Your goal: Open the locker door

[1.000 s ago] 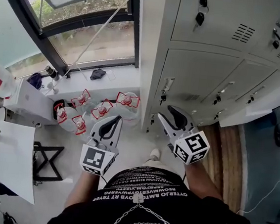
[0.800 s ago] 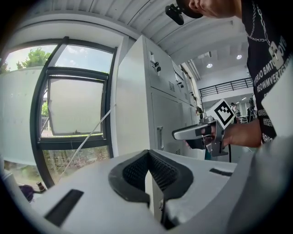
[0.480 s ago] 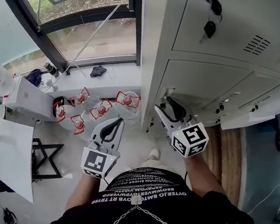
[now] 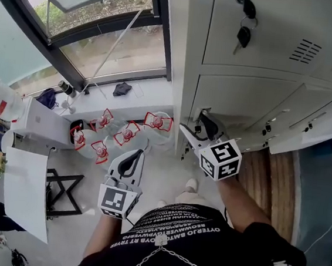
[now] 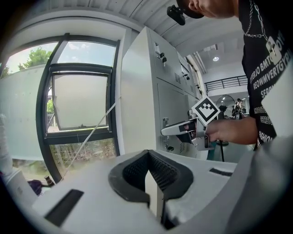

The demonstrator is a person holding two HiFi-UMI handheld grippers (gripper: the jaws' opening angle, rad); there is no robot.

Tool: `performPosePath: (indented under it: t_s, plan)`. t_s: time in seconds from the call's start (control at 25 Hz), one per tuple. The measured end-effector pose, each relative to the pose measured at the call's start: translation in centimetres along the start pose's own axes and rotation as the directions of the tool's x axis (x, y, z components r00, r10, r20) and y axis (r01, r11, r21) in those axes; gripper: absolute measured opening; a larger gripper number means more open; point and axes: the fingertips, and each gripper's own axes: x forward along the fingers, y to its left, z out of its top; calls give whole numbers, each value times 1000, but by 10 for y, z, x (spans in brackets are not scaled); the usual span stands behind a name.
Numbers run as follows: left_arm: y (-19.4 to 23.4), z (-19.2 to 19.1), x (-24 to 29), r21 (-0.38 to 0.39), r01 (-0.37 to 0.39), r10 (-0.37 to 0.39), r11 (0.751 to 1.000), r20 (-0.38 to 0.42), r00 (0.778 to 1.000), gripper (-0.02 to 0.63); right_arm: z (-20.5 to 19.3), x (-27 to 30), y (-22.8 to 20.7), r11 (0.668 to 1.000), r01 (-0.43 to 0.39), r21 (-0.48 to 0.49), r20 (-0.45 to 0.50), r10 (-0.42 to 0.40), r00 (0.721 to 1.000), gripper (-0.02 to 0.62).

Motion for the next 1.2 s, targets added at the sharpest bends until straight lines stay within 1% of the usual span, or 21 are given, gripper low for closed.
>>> performPosePath:
  t_s: [0.12, 0.4, 0.56, 0.84, 0.92, 1.04, 1.08, 1.2]
  plan:
    - [-2, 0, -6, -1, 3, -3, 1000, 3, 1000, -2, -1, 0, 2, 1000, 12, -3, 3, -12, 1000, 273]
    - [-8, -2, -25, 4, 18, -18, 1000, 12, 1000, -2, -7, -18, 16, 999, 37, -19, -5, -37, 999, 267]
    - [-15, -1, -32, 14, 49, -50, 999, 23, 998, -2, -12, -34, 20, 997, 74, -15, 2, -74, 997, 244]
    - [-31, -1, -44, 31, 119, -120, 992, 43, 992, -2, -20, -61, 25, 991, 130, 6, -8, -130, 991, 230]
    - [-33, -1, -49, 34, 133, -135, 990, 49, 990, -2, -22, -68, 23, 987, 161, 15, -7, -161, 987, 204]
    - [-35, -9, -58, 35, 153, -155, 988, 47, 987, -2, -24, -79, 16, 975, 218, 36, 2, -219, 976, 123]
    - [-35, -12, -62, 35, 159, -161, 987, 45, 986, -2, -25, -81, 15, 972, 229, 47, 6, -229, 973, 110]
    - [-37, -16, -74, 33, 176, -177, 984, 44, 983, -2, -27, -88, 17, 966, 251, 60, 10, -252, 968, 114]
